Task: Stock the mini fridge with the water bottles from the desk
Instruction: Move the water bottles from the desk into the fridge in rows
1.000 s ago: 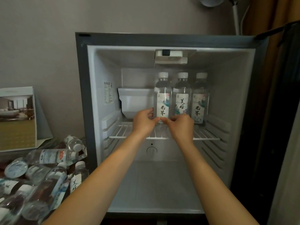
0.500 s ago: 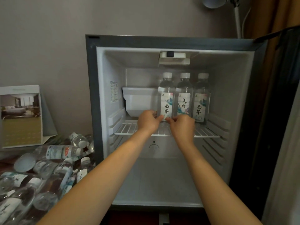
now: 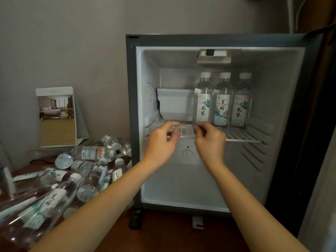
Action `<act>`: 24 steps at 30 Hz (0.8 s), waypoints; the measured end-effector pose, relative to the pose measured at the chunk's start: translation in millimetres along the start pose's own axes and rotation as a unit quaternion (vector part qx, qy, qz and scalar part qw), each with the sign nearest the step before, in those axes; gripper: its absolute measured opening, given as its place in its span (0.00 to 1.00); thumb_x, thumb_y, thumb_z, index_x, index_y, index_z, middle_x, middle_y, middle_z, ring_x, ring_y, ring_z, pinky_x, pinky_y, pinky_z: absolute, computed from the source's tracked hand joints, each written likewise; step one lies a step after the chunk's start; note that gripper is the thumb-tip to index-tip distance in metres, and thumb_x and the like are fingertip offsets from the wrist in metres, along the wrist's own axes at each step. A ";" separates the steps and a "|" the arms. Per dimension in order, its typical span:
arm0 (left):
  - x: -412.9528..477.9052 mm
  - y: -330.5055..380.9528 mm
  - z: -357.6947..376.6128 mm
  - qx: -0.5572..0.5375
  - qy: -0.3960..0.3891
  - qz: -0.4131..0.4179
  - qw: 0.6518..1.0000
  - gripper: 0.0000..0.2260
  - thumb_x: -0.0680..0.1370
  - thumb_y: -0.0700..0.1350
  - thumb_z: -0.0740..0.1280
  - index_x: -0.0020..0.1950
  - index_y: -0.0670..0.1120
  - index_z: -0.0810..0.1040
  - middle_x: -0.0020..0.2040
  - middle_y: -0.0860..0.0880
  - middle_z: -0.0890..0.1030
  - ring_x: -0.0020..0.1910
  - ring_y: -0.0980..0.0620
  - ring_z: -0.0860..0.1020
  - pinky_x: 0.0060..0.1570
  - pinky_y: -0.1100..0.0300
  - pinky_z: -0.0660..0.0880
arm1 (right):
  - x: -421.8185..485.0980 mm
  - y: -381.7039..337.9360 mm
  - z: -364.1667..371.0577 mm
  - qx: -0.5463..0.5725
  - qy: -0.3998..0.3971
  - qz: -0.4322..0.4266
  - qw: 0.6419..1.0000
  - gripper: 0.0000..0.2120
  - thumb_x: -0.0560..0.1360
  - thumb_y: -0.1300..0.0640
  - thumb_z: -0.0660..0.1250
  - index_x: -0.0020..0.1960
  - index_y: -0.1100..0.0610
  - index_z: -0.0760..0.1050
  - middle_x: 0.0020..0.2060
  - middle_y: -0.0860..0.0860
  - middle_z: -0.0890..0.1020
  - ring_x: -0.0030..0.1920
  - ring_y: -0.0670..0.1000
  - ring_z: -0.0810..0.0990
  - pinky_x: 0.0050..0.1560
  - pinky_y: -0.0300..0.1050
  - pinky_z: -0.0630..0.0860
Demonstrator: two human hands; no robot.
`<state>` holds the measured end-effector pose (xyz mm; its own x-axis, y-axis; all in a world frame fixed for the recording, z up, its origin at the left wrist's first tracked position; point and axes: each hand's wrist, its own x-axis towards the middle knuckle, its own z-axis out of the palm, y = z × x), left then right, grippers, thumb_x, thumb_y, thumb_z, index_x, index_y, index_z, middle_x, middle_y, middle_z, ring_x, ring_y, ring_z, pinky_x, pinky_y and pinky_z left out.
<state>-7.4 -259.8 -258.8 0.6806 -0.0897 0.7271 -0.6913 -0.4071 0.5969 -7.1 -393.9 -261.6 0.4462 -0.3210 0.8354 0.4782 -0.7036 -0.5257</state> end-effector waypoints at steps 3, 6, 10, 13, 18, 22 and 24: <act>-44.9 -22.0 -29.1 0.008 0.050 0.003 0.999 0.09 0.79 0.41 0.61 0.56 0.45 0.78 0.39 0.53 0.80 0.34 0.67 0.77 0.34 0.75 0.70 | -43.6 -12.3 10.2 0.060 -0.076 0.019 0.995 0.07 0.73 0.66 0.66 0.48 0.61 0.81 0.35 0.55 0.84 0.36 0.51 0.81 0.41 0.40 0.74; -82.8 -50.9 -53.4 0.058 0.058 -0.021 0.996 0.08 0.80 0.41 0.60 0.55 0.47 0.77 0.36 0.55 0.80 0.26 0.63 0.74 0.27 0.73 0.66 | -91.7 -13.8 28.2 0.085 -0.205 0.075 0.972 0.07 0.75 0.63 0.65 0.49 0.58 0.81 0.34 0.51 0.82 0.36 0.48 0.82 0.43 0.42 0.78; -109.4 -90.5 -72.8 0.127 0.009 -0.155 0.980 0.10 0.79 0.42 0.61 0.59 0.47 0.75 0.45 0.49 0.82 0.37 0.57 0.77 0.38 0.62 0.74 | -134.2 -21.1 59.4 0.016 -0.415 0.107 0.903 0.10 0.77 0.57 0.63 0.55 0.55 0.80 0.45 0.52 0.84 0.45 0.51 0.82 0.52 0.47 0.77; -121.7 -111.4 -78.1 0.202 -0.072 -0.259 0.942 0.17 0.77 0.43 0.63 0.66 0.46 0.68 0.58 0.46 0.78 0.53 0.48 0.77 0.53 0.54 0.74 | -151.2 -36.0 79.0 -0.032 -0.500 0.093 0.860 0.13 0.77 0.56 0.62 0.60 0.55 0.77 0.53 0.54 0.82 0.54 0.53 0.79 0.55 0.45 0.74; -125.5 -130.1 -82.2 0.190 -0.096 -0.336 0.918 0.20 0.76 0.42 0.62 0.68 0.45 0.68 0.62 0.46 0.77 0.61 0.46 0.75 0.59 0.54 0.72 | -163.0 -49.3 102.5 -0.085 -0.458 0.133 0.875 0.15 0.78 0.54 0.60 0.63 0.54 0.74 0.55 0.55 0.80 0.55 0.56 0.78 0.53 0.46 0.74; -115.7 -137.2 -88.0 0.087 -0.072 -0.406 0.907 0.20 0.74 0.33 0.60 0.67 0.42 0.69 0.52 0.44 0.79 0.53 0.42 0.78 0.52 0.50 0.76 | -165.3 -60.9 113.6 -0.152 -0.444 0.092 0.878 0.13 0.76 0.55 0.63 0.59 0.57 0.76 0.51 0.56 0.81 0.51 0.57 0.80 0.47 0.47 0.77; -112.8 -140.9 -91.0 0.036 -0.058 -0.432 0.899 0.22 0.73 0.29 0.59 0.66 0.41 0.69 0.47 0.47 0.77 0.47 0.44 0.79 0.44 0.53 0.79 | -163.2 -70.2 122.2 -0.181 -0.460 0.068 0.867 0.17 0.75 0.57 0.66 0.62 0.59 0.72 0.53 0.57 0.80 0.52 0.57 0.80 0.48 0.48 0.76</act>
<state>-8.8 -109.6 -394.1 0.9798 0.1961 -0.0396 0.1219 -0.4282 0.8954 -21.1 -214.7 -380.7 0.9739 0.1071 0.2002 0.1789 -0.9050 -0.3859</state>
